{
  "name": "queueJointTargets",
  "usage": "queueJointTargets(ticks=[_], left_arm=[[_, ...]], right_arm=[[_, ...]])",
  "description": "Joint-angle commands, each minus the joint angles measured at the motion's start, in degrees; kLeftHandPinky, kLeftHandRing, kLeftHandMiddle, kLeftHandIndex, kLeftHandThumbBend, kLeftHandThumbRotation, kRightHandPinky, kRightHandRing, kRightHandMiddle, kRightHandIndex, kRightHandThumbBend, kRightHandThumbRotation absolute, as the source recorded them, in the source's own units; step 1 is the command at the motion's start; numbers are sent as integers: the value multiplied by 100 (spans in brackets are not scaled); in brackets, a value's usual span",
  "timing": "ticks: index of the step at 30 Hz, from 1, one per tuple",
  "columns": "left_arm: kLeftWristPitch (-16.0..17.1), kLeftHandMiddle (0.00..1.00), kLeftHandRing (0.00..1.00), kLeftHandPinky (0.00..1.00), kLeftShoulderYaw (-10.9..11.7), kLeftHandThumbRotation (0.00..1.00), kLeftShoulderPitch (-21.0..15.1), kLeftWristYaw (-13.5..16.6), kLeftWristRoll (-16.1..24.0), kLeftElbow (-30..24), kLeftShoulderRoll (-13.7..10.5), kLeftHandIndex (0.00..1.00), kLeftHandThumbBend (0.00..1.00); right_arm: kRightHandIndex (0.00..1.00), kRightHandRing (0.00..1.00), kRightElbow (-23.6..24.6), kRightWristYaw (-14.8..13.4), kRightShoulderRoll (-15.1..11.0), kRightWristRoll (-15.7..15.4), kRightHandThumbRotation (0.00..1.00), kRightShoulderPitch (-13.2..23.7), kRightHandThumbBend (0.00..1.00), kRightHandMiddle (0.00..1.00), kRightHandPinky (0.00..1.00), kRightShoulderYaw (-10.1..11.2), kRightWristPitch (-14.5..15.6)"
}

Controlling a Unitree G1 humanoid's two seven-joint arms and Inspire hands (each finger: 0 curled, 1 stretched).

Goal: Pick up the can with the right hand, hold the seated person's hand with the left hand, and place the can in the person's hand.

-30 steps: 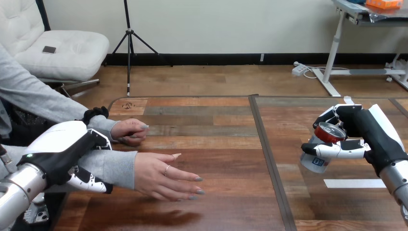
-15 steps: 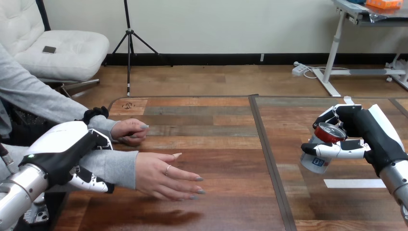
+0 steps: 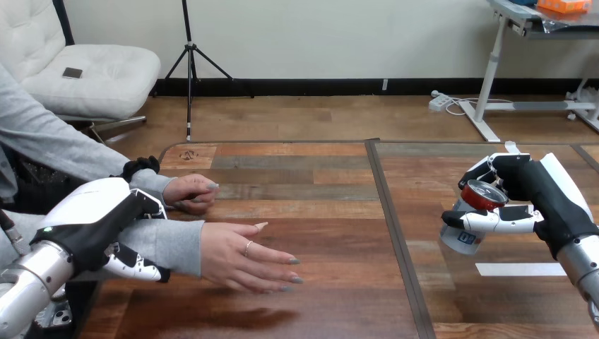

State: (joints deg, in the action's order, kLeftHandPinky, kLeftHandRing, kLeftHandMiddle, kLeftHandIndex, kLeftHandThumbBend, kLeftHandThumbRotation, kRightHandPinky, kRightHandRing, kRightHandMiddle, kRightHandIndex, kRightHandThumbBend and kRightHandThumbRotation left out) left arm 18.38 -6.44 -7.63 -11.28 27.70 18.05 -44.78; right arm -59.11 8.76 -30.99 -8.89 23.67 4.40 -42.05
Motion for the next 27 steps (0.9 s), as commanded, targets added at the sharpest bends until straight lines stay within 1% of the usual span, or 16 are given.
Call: queueJointTargets(ticks=[1, 4, 8, 11, 13, 19, 27], left_arm=[[30, 41, 33, 28, 295, 0, -659, 264, -120, -496, 127, 44, 62], [-8, 40, 32, 27, 292, 0, -675, 244, -144, -514, 168, 44, 62], [-39, 39, 32, 26, 278, 0, -703, 241, -140, -540, 219, 44, 62], [-105, 39, 31, 26, 275, 0, -722, 199, -166, -577, 265, 44, 61], [-144, 39, 31, 26, 273, 0, -733, 166, -185, -599, 286, 44, 60], [-203, 39, 31, 26, 263, 0, -773, 146, -216, -633, 360, 44, 59], [-9, 37, 29, 24, 255, 0, -884, 234, -323, -479, 511, 43, 58]], right_arm=[[43, 29, 335, -97, -48, 71, 0, 423, 78, 37, 24, 42, -189], [43, 25, 375, -142, -38, 33, 0, 419, 78, 34, 21, 27, -196], [43, 24, 429, -149, -3, 34, 0, 421, 78, 33, 20, 25, -160], [43, 26, 469, -93, 34, 89, 0, 423, 78, 34, 21, 35, -142], [43, 29, 495, -58, 49, 114, 0, 423, 78, 36, 24, 36, -144], [43, 33, 571, -118, 72, 34, 0, 432, 78, 39, 28, -15, -183], [43, 34, 693, -55, 193, 105, 0, 461, 76, 41, 31, -29, -178]])
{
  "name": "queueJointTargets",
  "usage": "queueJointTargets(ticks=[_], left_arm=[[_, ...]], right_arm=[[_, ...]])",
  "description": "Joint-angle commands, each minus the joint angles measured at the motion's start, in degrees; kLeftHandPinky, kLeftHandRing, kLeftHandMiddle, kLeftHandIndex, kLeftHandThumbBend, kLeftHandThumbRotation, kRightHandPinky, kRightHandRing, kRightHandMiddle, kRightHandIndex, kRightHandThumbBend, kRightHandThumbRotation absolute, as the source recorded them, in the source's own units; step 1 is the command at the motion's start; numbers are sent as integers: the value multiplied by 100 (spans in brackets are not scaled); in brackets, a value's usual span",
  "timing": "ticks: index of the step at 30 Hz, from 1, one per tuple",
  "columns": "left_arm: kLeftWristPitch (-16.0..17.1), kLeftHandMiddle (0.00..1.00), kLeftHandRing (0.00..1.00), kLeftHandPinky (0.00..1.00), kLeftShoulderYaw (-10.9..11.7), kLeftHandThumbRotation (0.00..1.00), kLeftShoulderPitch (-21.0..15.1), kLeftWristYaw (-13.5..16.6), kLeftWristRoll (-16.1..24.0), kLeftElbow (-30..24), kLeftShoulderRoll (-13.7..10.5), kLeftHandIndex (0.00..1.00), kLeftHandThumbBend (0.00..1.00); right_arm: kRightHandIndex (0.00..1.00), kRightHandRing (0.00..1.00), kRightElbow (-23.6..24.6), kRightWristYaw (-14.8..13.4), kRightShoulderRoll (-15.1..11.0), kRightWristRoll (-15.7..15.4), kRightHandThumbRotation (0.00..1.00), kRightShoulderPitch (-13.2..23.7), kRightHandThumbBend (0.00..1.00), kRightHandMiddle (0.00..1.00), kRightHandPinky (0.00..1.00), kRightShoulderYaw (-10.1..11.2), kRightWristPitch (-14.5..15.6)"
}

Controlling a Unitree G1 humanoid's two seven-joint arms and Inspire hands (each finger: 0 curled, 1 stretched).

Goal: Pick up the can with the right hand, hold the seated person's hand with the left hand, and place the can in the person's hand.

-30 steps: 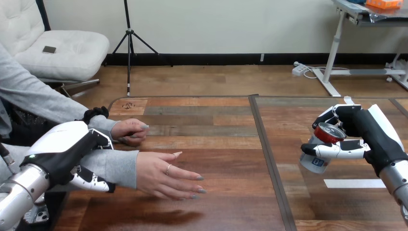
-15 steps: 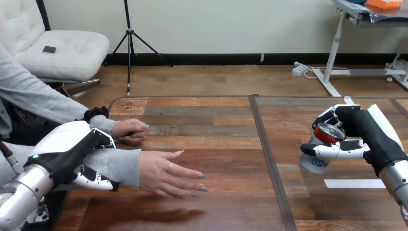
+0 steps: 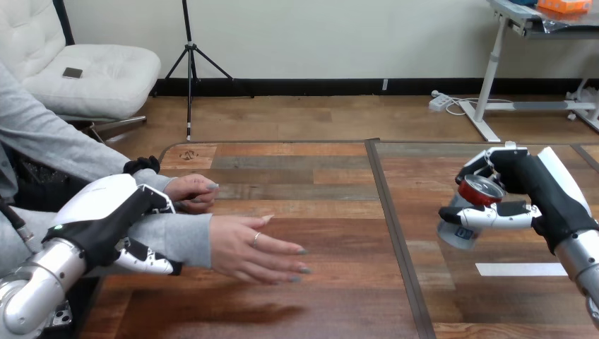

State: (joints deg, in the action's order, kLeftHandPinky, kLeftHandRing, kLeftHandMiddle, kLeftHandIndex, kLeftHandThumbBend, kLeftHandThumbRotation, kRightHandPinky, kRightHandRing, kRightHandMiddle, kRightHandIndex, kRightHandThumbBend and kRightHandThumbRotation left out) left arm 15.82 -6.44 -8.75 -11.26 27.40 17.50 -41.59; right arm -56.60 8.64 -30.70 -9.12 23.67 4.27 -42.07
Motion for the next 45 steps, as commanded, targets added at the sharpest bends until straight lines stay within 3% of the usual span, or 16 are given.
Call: queueJointTargets(ticks=[1, 9, 18, 31, 45], left_arm=[[256, 37, 29, 24, 249, 0, -791, 236, -297, -412, 214, 43, 58], [334, 36, 28, 22, 225, 0, -890, 289, -292, -331, 333, 42, 56], [182, 36, 27, 22, 219, 0, -937, 286, -261, -454, 519, 42, 56], [194, 37, 28, 22, 184, 0, -1023, 283, -226, -485, 732, 42, 54], [257, 36, 28, 22, 155, 0, -1073, 308, -204, -415, 931, 42, 53]], right_arm=[[43, 34, 455, -54, 173, 103, 0, 472, 76, 41, 31, -34, -195], [43, 36, 548, -115, 278, 19, 0, 522, 76, 41, 32, -93, -210], [43, 35, 649, -122, 460, 82, 0, 578, 77, 41, 32, -146, -102], [43, 32, 628, -295, 655, -133, 0, 717, 78, 40, 28, -275, -132], [44, 36, 666, -348, 855, -213, 0, 819, 77, 42, 32, -393, -68]])
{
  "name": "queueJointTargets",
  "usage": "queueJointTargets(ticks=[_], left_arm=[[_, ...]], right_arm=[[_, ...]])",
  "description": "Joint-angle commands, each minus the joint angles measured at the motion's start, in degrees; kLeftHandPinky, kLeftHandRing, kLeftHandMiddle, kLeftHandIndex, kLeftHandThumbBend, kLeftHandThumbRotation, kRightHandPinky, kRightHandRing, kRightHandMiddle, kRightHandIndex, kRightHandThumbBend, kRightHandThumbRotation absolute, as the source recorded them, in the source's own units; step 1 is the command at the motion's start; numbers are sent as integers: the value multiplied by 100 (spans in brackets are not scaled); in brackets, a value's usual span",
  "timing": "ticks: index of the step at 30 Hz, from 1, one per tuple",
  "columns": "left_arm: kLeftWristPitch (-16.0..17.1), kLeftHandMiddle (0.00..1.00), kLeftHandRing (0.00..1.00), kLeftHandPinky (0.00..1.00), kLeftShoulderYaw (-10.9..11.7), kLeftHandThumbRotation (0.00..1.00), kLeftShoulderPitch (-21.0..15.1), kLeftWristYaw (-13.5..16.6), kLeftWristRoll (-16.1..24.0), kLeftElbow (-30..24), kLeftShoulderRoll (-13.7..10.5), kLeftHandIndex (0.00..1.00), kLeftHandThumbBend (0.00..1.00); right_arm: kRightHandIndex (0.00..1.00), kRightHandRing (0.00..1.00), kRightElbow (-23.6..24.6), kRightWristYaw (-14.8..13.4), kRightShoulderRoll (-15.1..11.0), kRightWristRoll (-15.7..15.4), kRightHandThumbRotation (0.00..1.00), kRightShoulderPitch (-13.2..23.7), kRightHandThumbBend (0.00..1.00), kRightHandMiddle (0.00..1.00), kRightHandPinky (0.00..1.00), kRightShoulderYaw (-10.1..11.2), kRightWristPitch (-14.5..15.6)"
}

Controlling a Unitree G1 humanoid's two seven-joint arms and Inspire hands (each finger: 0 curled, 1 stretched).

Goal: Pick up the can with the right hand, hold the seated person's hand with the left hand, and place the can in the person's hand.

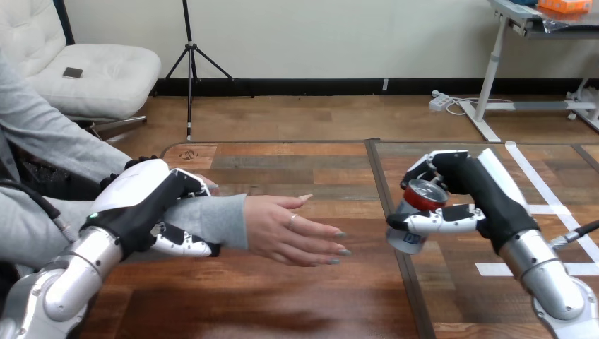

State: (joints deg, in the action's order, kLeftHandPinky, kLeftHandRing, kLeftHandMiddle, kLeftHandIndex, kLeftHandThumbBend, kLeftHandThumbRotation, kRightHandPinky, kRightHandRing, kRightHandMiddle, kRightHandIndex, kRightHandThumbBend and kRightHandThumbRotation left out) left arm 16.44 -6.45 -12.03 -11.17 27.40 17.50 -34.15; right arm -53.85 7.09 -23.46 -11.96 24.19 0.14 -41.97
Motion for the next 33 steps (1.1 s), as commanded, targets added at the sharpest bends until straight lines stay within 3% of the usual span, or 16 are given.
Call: queueJointTargets(ticks=[1, 12, 25, 33], left_arm=[[201, 36, 28, 22, 152, 0, -750, 302, -204, -410, 207, 42, 53], [194, 36, 27, 21, 141, 0, -779, 263, -186, -402, 315, 42, 53], [227, 36, 27, 21, 110, 0, -823, 257, -140, -371, 416, 42, 53], [236, 36, 27, 21, 91, 0, -843, 263, -119, -358, 454, 41, 53]], right_arm=[[44, 36, 362, -179, 150, 73, 0, 790, 76, 42, 32, 9, -120], [44, 38, 291, -74, 327, 102, 0, 905, 75, 42, 34, -53, -118], [44, 30, 319, -283, 536, -179, 0, 1023, 76, 42, 25, -245, -72], [44, 33, 427, -314, 671, -249, 0, 1057, 75, 42, 28, -335, 83]])
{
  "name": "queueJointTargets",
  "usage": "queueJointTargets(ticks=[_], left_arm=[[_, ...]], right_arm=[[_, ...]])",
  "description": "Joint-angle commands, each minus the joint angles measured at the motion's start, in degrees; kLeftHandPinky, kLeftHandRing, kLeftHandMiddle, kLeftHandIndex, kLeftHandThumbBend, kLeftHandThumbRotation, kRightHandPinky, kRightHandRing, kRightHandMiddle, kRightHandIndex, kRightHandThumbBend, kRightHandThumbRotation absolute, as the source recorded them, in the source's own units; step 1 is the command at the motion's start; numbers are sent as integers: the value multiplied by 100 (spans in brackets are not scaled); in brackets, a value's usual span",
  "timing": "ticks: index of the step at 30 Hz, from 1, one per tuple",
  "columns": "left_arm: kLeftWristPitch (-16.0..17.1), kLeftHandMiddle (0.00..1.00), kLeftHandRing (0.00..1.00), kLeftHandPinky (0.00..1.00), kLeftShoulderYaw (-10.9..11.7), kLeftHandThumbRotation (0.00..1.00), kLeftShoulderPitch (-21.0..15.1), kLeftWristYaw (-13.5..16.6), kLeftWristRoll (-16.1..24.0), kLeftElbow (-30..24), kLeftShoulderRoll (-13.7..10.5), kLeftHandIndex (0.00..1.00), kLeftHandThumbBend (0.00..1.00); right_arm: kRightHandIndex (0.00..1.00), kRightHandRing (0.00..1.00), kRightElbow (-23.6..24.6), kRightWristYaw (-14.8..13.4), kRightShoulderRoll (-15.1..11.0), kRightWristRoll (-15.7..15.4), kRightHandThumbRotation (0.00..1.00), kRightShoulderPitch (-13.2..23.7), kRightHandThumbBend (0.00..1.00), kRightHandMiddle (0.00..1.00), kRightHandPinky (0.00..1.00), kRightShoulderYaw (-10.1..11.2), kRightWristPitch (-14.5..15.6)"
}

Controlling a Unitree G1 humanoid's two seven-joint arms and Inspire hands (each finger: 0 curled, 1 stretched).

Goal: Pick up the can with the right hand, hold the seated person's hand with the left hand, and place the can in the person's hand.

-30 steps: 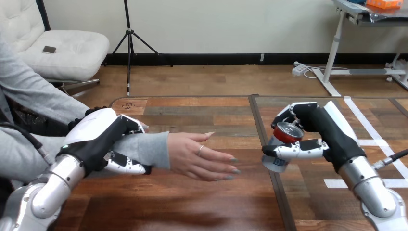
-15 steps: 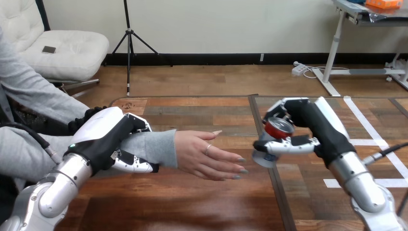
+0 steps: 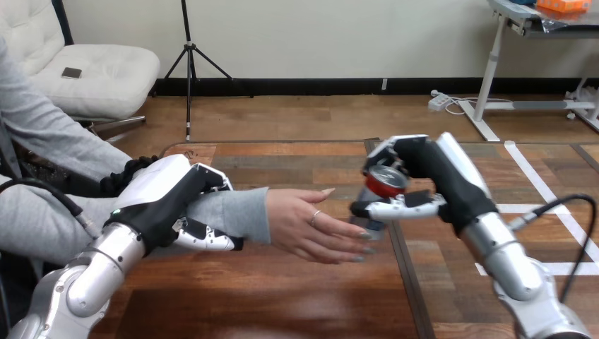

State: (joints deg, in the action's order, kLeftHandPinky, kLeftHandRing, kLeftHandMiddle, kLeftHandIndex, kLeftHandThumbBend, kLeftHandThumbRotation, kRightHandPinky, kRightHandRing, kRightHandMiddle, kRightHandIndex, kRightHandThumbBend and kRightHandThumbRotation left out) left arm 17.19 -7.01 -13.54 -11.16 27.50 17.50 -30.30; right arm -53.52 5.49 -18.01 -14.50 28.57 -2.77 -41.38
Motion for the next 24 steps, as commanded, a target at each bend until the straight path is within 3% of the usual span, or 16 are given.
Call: queueJointTargets(ticks=[1, 9, 24], left_arm=[[156, 36, 27, 21, 142, 0, -696, 265, -126, -355, 76, 41, 53], [140, 36, 27, 22, 122, 0, -711, 263, -109, -346, 92, 41, 53], [86, 36, 27, 22, 90, 0, -725, 233, -102, -364, 132, 42, 53]], right_arm=[[44, 33, 401, -151, 152, 2, 0, 627, 75, 42, 28, -57, 34], [44, 35, 415, -104, 266, 28, 0, 669, 75, 42, 30, -153, -35], [44, 37, 629, -34, 484, 49, 0, 675, 74, 43, 33, -321, 95]])
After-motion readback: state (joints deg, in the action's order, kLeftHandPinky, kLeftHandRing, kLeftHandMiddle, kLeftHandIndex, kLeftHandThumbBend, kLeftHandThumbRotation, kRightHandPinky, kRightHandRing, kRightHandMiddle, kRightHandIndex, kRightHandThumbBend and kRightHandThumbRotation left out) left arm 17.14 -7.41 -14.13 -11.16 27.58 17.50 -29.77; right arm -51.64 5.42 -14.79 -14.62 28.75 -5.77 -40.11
